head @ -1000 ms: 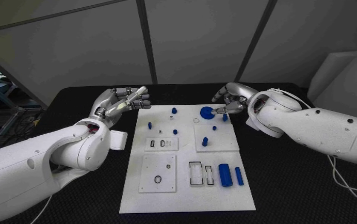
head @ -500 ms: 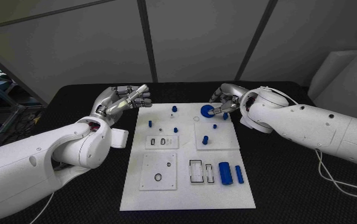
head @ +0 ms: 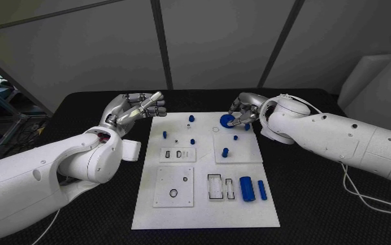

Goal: Assemble the parts on the task board

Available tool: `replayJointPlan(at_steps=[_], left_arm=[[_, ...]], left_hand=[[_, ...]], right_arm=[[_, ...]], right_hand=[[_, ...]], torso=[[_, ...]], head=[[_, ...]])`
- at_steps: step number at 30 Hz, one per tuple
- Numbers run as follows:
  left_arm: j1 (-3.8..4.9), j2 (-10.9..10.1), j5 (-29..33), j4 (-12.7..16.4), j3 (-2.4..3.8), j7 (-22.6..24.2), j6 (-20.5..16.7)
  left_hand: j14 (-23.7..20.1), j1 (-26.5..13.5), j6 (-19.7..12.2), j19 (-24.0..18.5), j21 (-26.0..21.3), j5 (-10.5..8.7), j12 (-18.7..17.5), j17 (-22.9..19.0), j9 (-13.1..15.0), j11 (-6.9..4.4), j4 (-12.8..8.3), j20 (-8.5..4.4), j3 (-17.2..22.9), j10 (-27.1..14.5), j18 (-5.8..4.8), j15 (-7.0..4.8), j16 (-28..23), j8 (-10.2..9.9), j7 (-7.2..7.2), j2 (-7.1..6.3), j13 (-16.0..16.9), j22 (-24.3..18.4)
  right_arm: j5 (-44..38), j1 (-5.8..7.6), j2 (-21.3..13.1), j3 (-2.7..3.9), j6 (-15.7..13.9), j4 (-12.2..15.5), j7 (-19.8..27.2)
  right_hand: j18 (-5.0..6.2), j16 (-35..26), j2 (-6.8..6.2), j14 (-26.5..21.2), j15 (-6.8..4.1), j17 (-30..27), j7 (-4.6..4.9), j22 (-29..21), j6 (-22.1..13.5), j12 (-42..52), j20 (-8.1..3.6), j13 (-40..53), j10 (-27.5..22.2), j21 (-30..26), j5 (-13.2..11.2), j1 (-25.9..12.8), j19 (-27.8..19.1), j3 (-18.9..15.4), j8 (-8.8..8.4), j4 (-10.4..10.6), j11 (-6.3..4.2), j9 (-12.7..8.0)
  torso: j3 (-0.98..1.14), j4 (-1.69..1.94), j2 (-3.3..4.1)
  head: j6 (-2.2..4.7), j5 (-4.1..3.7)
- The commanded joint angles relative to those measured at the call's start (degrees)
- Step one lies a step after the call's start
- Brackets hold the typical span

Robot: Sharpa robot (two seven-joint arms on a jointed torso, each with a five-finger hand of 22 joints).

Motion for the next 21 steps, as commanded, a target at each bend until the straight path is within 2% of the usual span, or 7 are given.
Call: replayJointPlan(at_steps=[1,5,16,21], left_arm=[[0.05,0.0,-0.4,0.0,0.04,0.2,0.7],[0.05,0.0,-0.4,0.0,0.04,0.2,0.7],[0.05,0.1,-0.4,-0.1,0.04,0.2,0.8],[0.05,0.1,-0.4,-0.1,0.04,0.2,0.8]], left_hand=[[-0.1,0.2,0.0,0.1,0.3,-0.10,-0.3,0.1,-0.1,0.46,-0.1,0.13,-0.3,0.0,-1.13,0.44,-0.2,-0.4,0.33,0.44,0.0,0.1],[-0.1,0.2,0.0,0.1,0.3,-0.10,-0.3,0.1,-0.1,0.46,-0.1,0.13,-0.3,0.0,-1.13,0.44,-0.2,-0.4,0.33,0.44,0.0,0.1],[-0.1,0.2,0.0,0.1,0.3,-0.10,-0.3,0.1,-0.1,0.46,-0.1,0.13,-0.3,0.0,-1.13,0.44,-0.2,-0.4,0.33,0.44,0.0,0.1],[-0.1,0.2,0.0,0.1,0.3,-0.10,-0.3,0.1,-0.1,0.46,-0.1,0.13,-0.3,0.0,-1.13,0.44,-0.2,-0.4,0.33,0.44,0.0,0.1]], right_arm=[[-1.4,0.03,0.2,0.01,1.6,-0.2,-0.4],[-1.8,-0.04,0.6,0.00,2.1,-0.7,-0.5],[-2.9,-0.43,1.8,-0.02,3.0,-1.7,-0.8],[-3.9,-0.59,2.1,-0.03,3.0,-1.9,-1.4]], right_hand=[[-0.76,0.3,0.16,5.9,0.38,14.5,-0.17,0.2,0.4,0.8,0.00,6.8,1.6,0.4,0.4,0.6,0.5,0.5,0.36,-0.1,-0.15,0.1],[-0.82,0.4,0.87,5.9,0.35,14.8,-0.23,0.6,0.8,1.5,-0.02,7.8,2.1,0.6,0.3,1.2,0.6,0.9,0.70,-0.6,-0.20,0.1],[-0.94,0.5,1.77,6.0,0.32,15.1,-0.30,1.3,1.5,2.6,-0.04,9.1,2.8,0.9,-0.4,1.7,0.9,1.5,1.09,-1.3,-0.24,0.1],[-1.01,0.5,2.87,6.0,0.19,15.1,-0.51,1.7,3.0,3.1,-0.13,9.7,3.1,1.2,-2.0,1.9,1.1,2.3,1.73,-1.8,-0.43,0.2]], torso=[[0.04,-0.05,0.04],[0.04,-0.07,0.02],[0.05,0.00,0.02],[0.04,-0.05,0.02]], head=[[-0.02,0.03],[-0.06,0.03],[-0.21,0.07],[-0.29,0.12]])
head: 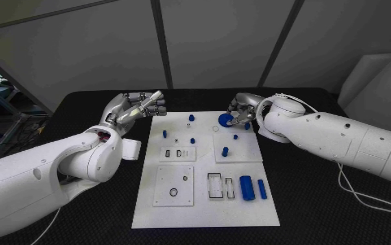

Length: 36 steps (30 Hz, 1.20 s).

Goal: Assemble the parts on the task board

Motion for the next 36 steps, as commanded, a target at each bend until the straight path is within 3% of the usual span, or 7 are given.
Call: replayJointPlan(at_steps=[1,8,13,23,29,36], left_arm=[[0.05,0.0,-0.4,0.0,0.04,0.2,0.7],[0.05,0.0,-0.4,0.1,0.04,0.1,0.8],[0.05,0.0,-0.4,0.0,0.04,0.1,0.8],[0.05,-0.1,-0.4,0.0,0.04,0.0,1.0],[0.05,-0.1,-0.4,0.0,0.04,0.0,1.0],[0.05,-0.1,-0.4,0.0,0.04,-0.1,1.0]], left_hand=[[-0.1,0.2,0.0,0.1,0.3,-0.10,-0.3,0.1,-0.1,0.46,-0.1,0.13,-0.3,0.0,-1.13,0.44,-0.2,-0.4,0.33,0.44,-0.1,0.1],[-0.1,0.3,0.1,0.0,0.4,-0.10,-0.4,0.1,0.0,0.43,-0.2,0.14,-0.3,0.0,-1.12,0.42,-0.4,-0.5,0.28,0.49,0.0,0.1],[0.0,0.3,0.1,0.0,0.4,-0.10,-0.4,0.2,0.0,0.41,-0.2,0.14,-0.3,0.1,-1.11,0.42,-0.4,-0.5,0.26,0.52,0.0,0.1],[0.0,0.3,0.1,0.0,0.4,-0.10,-0.4,0.2,0.0,0.41,-0.2,0.14,-0.3,0.1,-1.11,0.42,-0.4,-0.5,0.26,0.54,0.0,0.1],[0.0,0.3,0.1,0.0,0.4,-0.10,-0.4,0.2,0.0,0.41,-0.2,0.14,-0.3,0.1,-1.11,0.42,-0.4,-0.5,0.26,0.54,0.0,0.1],[0.0,0.4,0.2,0.0,0.4,-0.10,-0.5,0.2,0.0,0.41,-0.2,0.14,-0.3,0.1,-1.11,0.41,-0.5,-0.5,0.26,0.58,0.0,0.1]], right_arm=[[-1.9,-0.42,0.2,-0.23,1.4,-0.1,-1.2],[-5.7,-0.71,0.0,-0.24,-1.1,0.9,-2.0],[-6.6,-0.83,-0.4,-0.24,-4.4,2.1,-1.4],[-8.3,-0.90,-1.8,-0.21,-9.6,7.2,-1.0],[-11.5,-0.88,-1.5,-0.16,-11.1,10.6,-1.7],[-13.0,-0.86,1.2,-0.15,-11.2,10.3,-2.0]], right_hand=[[-1.05,0.3,0.93,6.0,0.16,15.1,-0.06,0.3,0.9,0.3,0.06,9.8,3.0,0.4,-0.5,-0.1,0.6,0.7,0.46,-0.1,-0.27,0.2],[-1.20,0.3,1.78,6.0,-0.32,15.1,-0.82,1.2,3.5,1.1,-0.29,10.8,3.6,0.8,-0.3,0.0,1.1,2.1,1.39,-0.7,-0.90,0.4],[-1.34,0.3,2.20,6.0,-0.86,15.1,-1.47,1.9,5.1,2.0,-0.80,12.0,4.3,1.1,2.2,0.2,1.5,3.7,1.48,-1.2,-1.50,0.5],[-1.47,0.3,1.77,6.0,-1.02,15.1,-1.59,2.5,5.6,2.6,-1.01,12.7,4.8,1.4,2.7,-0.5,1.8,4.2,1.19,-1.3,-1.64,0.6],[-1.52,0.3,1.36,6.0,-1.05,15.1,-1.60,2.8,5.6,2.6,-1.06,12.7,4.8,1.5,2.5,-0.8,2.0,4.4,0.93,-1.3,-1.65,0.5],[-1.55,0.3,1.19,6.0,-1.05,15.1,-1.58,2.9,5.6,2.6,-1.08,12.7,4.8,1.6,2.2,-1.0,2.0,4.5,0.76,-1.3,-1.64,0.5]], torso=[[-0.01,-0.01,-0.01],[0.00,-0.03,-0.04],[0.03,0.01,-0.03],[0.00,0.01,-0.03],[-0.04,0.02,0.01],[-0.07,0.17,0.02]], head=[[-0.04,0.04],[-0.04,0.08],[0.09,0.13],[0.18,0.31],[0.21,0.49],[0.11,0.82]])
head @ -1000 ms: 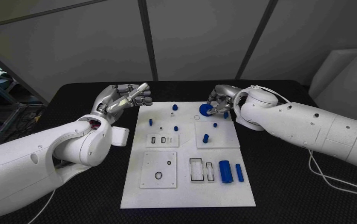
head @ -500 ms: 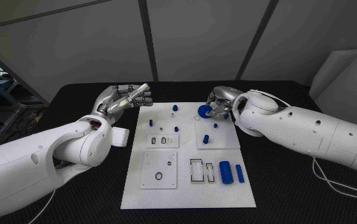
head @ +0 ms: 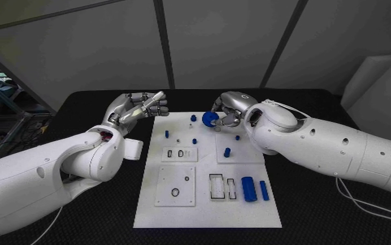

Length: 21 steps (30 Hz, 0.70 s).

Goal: Assemble the parts on the task board

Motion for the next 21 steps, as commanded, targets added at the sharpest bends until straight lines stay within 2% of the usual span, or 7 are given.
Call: replayJointPlan(at_steps=[1,5,15,21], left_arm=[[0.06,0.0,-0.4,0.1,0.04,0.1,0.7],[0.06,0.0,-0.4,0.0,0.04,0.1,0.7],[0.08,0.2,-0.4,0.1,0.04,0.0,0.8],[0.08,0.2,-0.4,0.0,0.04,0.0,0.8]], left_hand=[[0.0,0.0,0.2,0.0,0.4,-0.10,-0.3,0.1,0.0,0.41,-0.2,0.14,-0.3,0.1,-1.11,0.41,-0.3,-0.2,0.26,0.27,0.0,0.1],[0.0,0.0,0.2,0.0,0.4,-0.10,-0.3,0.1,0.0,0.41,-0.2,0.14,-0.3,0.1,-1.11,0.41,-0.3,-0.2,0.26,0.27,0.0,0.1],[0.0,0.0,0.2,0.0,0.4,-0.10,-0.3,0.1,0.0,0.41,-0.2,0.14,-0.3,0.1,-1.11,0.41,-0.3,-0.2,0.26,0.27,0.0,0.1],[0.0,0.0,0.2,0.0,0.4,-0.10,-0.3,0.1,0.0,0.41,-0.2,0.14,-0.3,0.1,-1.11,0.41,-0.3,-0.2,0.26,0.27,0.0,0.1]], right_arm=[[-2.9,0.14,1.4,0.04,-1.7,-0.5,-0.3],[-3.2,0.15,3.5,0.03,-1.4,-1.6,-0.3],[-3.3,0.13,8.4,-0.21,-0.2,-5.7,0.0],[-3.4,0.13,9.7,-1.25,0.4,-7.0,0.2]], right_hand=[[-0.65,0.3,-0.14,6.2,-0.42,15.1,-0.84,1.0,1.2,0.3,0.15,12.7,4.4,0.4,-0.3,-0.5,0.4,0.4,-0.36,0.1,-0.40,0.2],[-0.66,0.3,-0.18,6.2,-0.41,15.1,-0.81,1.0,1.2,0.3,0.15,12.7,4.4,0.4,-0.4,-0.6,0.4,0.5,-0.48,0.1,-0.38,0.2],[-0.67,0.3,-0.23,6.2,-0.40,15.1,-0.77,1.1,1.2,0.3,0.15,12.6,4.4,0.4,-0.5,-0.8,0.4,0.6,-0.64,0.1,-0.35,0.2],[-0.66,0.3,-0.24,6.2,-0.39,15.1,-0.75,1.0,1.2,0.2,0.15,12.6,4.3,0.4,-0.6,-0.9,0.4,0.7,-0.72,0.1,-0.34,0.1]], torso=[[-0.05,0.16,0.06],[-0.03,0.12,0.07],[0.03,0.05,0.07],[0.04,0.00,0.06]], head=[[-0.12,0.30],[-0.30,0.65],[-0.57,0.94],[-0.73,1.11]])
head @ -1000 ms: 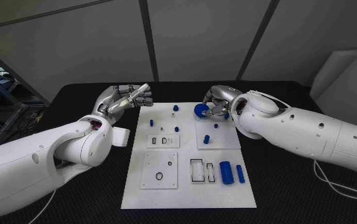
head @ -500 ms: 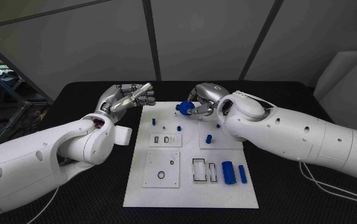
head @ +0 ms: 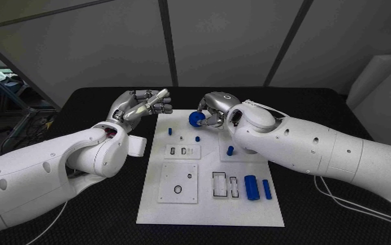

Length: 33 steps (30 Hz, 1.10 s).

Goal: Assemble the parts on the task board

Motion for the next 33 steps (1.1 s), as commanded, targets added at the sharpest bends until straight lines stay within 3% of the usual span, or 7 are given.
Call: replayJointPlan(at_steps=[1,12,18,21,24,26,33], left_arm=[[0.07,0.1,-0.4,0.0,0.05,0.2,0.7],[0.07,0.2,-0.4,0.0,0.05,0.1,0.7],[0.07,0.3,-0.4,-0.1,0.05,0.1,0.8],[0.07,0.2,-0.4,-0.1,0.05,0.0,0.8],[0.07,0.2,-0.4,-0.1,0.05,0.0,0.8],[0.07,0.2,-0.4,-0.1,0.05,0.0,0.8],[0.07,0.2,-0.4,-0.2,0.05,-0.2,0.9]], left_hand=[[0.0,0.1,0.2,0.0,0.4,-0.10,-0.3,0.1,0.0,0.41,-0.2,0.14,-0.3,0.1,-1.11,0.41,-0.3,-0.2,0.26,0.27,0.0,0.1],[0.0,0.1,0.2,0.0,0.4,-0.10,-0.3,0.1,0.0,0.41,-0.2,0.14,-0.3,0.1,-1.11,0.41,-0.3,-0.2,0.26,0.27,0.0,0.1],[0.0,0.1,0.2,0.0,0.4,-0.10,-0.3,0.1,0.0,0.41,-0.2,0.14,-0.3,0.1,-1.11,0.41,-0.3,-0.2,0.26,0.27,0.0,0.1],[0.0,0.1,0.2,0.0,0.4,-0.11,-0.3,0.1,0.0,0.41,-0.3,0.15,-0.3,0.1,-1.10,0.42,-0.4,-0.2,0.27,0.28,0.0,0.1],[0.0,0.1,0.2,0.0,0.4,-0.11,-0.3,0.1,0.0,0.41,-0.3,0.15,-0.3,0.1,-1.10,0.42,-0.4,-0.2,0.27,0.28,0.0,0.1],[0.0,0.1,0.2,0.0,0.4,-0.11,-0.3,0.1,0.0,0.41,-0.3,0.15,-0.3,0.1,-1.10,0.42,-0.4,-0.2,0.27,0.28,0.0,0.1],[0.0,0.1,0.2,0.0,0.4,-0.11,-0.3,0.1,0.0,0.41,-0.3,0.15,-0.3,0.1,-1.10,0.42,-0.4,-0.2,0.27,0.28,0.0,0.1]], right_arm=[[-0.7,0.09,0.6,-0.25,0.8,-0.7,0.4],[-0.6,-0.02,1.8,-1.85,2.6,-1.7,0.8],[-0.5,-0.13,2.1,-2.10,2.3,-2.4,0.5],[-0.5,-0.14,2.3,-2.14,1.6,-2.8,0.4],[-0.3,-0.15,2.5,-2.16,1.1,-3.1,0.5],[-0.1,-0.15,2.7,-2.17,0.9,-3.2,0.4],[0.1,-0.16,2.9,-2.18,0.8,-3.5,0.1]], right_hand=[[-0.67,0.3,0.20,6.2,-0.39,15.1,-0.55,1.0,0.9,0.2,0.15,12.6,4.3,0.2,-0.3,-0.5,0.4,0.4,-0.09,0.1,-0.33,0.0],[-0.68,0.3,0.16,6.2,-0.36,15.1,-0.52,1.1,0.9,0.3,0.16,12.7,4.4,0.2,-0.4,-0.7,0.4,0.5,-0.21,0.1,-0.30,0.0],[-0.68,0.3,0.00,6.2,-0.29,15.1,-0.40,1.0,0.7,0.1,0.20,12.5,4.2,0.2,-0.6,-1.0,0.4,0.6,-0.58,0.2,-0.21,-0.1],[-0.68,0.3,-0.48,6.2,0.00,15.1,0.10,1.0,-0.6,-0.3,0.38,12.0,3.9,0.1,-1.0,-1.8,0.3,0.7,-1.65,0.3,0.19,-0.4],[-0.71,0.3,-1.12,6.2,0.86,15.1,1.21,1.0,-5.9,-0.7,1.04,11.7,3.6,0.1,-3.7,-2.8,0.3,0.3,-4.79,0.4,1.23,-1.0],[-0.71,0.3,-1.32,6.2,1.14,15.1,1.46,1.1,-7.3,-0.7,1.37,11.6,3.6,0.1,-4.9,-3.5,0.3,0.0,-5.62,0.7,1.50,-1.0],[-0.70,0.3,-1.53,6.2,1.57,15.1,1.84,1.3,-8.0,-0.8,1.93,11.6,3.5,0.2,-6.2,-5.5,0.4,-0.8,-5.93,1.9,1.90,-0.7]], torso=[[0.05,-0.07,-0.02],[0.08,-0.15,-0.03],[0.06,-0.09,-0.08],[0.06,-0.08,-0.05],[0.08,-0.12,-0.04],[0.08,-0.09,-0.04],[0.08,-0.15,-0.02]], head=[[-0.15,0.15],[-0.48,0.27],[-0.42,0.28],[-0.41,0.33],[-0.38,0.37],[-0.33,0.31],[-0.31,0.27]])
